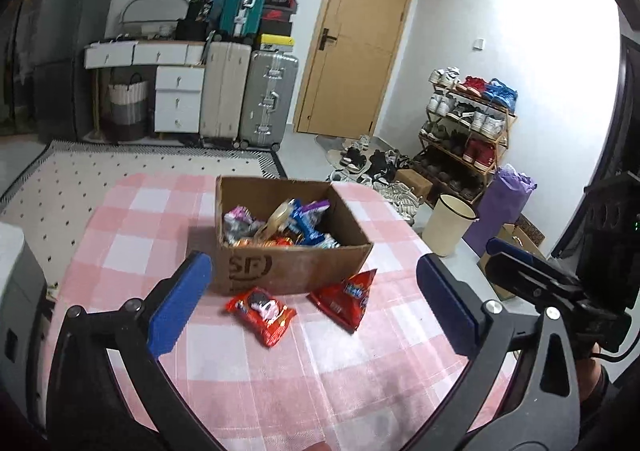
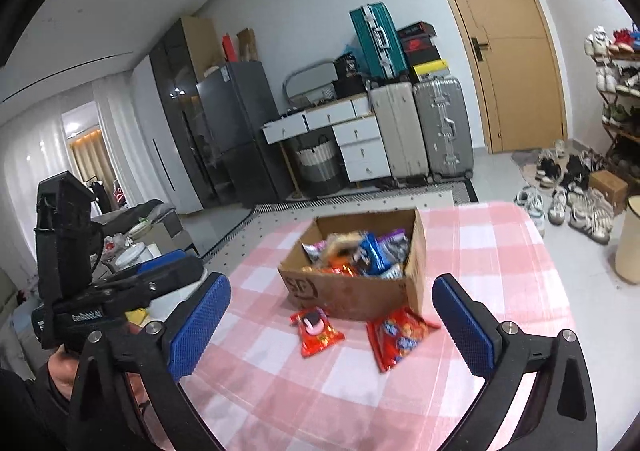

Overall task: Organize snacks
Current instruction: 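Lift both grippers out and move back toward the remaining snacks, then grasp the red triangular snack bag with the right gripper and lift it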

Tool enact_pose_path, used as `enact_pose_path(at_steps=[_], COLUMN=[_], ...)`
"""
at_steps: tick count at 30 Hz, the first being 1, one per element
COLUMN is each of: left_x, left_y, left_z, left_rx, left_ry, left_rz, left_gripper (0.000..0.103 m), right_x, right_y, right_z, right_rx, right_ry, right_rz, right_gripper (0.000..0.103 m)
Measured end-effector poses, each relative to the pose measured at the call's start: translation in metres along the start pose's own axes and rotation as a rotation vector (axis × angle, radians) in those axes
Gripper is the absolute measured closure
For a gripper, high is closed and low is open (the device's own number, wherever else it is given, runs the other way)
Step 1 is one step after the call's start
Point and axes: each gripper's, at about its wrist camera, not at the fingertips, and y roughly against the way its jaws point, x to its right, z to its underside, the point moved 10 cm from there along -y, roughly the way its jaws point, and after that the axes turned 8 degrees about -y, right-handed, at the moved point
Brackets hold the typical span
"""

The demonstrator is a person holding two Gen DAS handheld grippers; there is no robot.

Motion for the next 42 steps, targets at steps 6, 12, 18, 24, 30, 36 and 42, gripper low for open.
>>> enact_pose_path(at_steps=[6,12,18,24,30,36,42], left_x=[-0.014,-0.029,-0.039,-0.048,-0.055,-0.060,-0.067], left_y=[-0.021,-0.055,-0.081,-0.100,-0.118,-0.133,-0.146], left_z=[0.034,0.063,0.078,0.088,0.101,0.113,0.123], left_rx=[-0.049,-0.104,-0.140,-0.166,-0.199,-0.227,-0.250], left_ry=[0.026,0.048,0.066,0.081,0.101,0.118,0.140], left_rz=[-0.019,-0.039,-0.040,-0.046,-0.044,-0.044,-0.041], left_gripper=[0.001,0.001,0.001,0.001,0.001,0.001,0.001], right_x=[0.021,0.040,0.058,0.080,0.094,0.102,0.107], right_y=[-0.021,-0.048,-0.076,-0.109,-0.134,-0.158,-0.181], right_z=[0.023,0.043,0.060,0.070,0.077,0.084,0.093], right_rx=[-0.047,-0.104,-0.155,-0.217,-0.266,-0.306,-0.362], right_ry=[-0.032,-0.073,-0.093,-0.137,-0.156,-0.161,-0.138], right_rz=[0.019,0.026,0.055,0.098,0.115,0.129,0.164], right_gripper=[0.000,0.000,0.000,0.001,0.001,0.001,0.003])
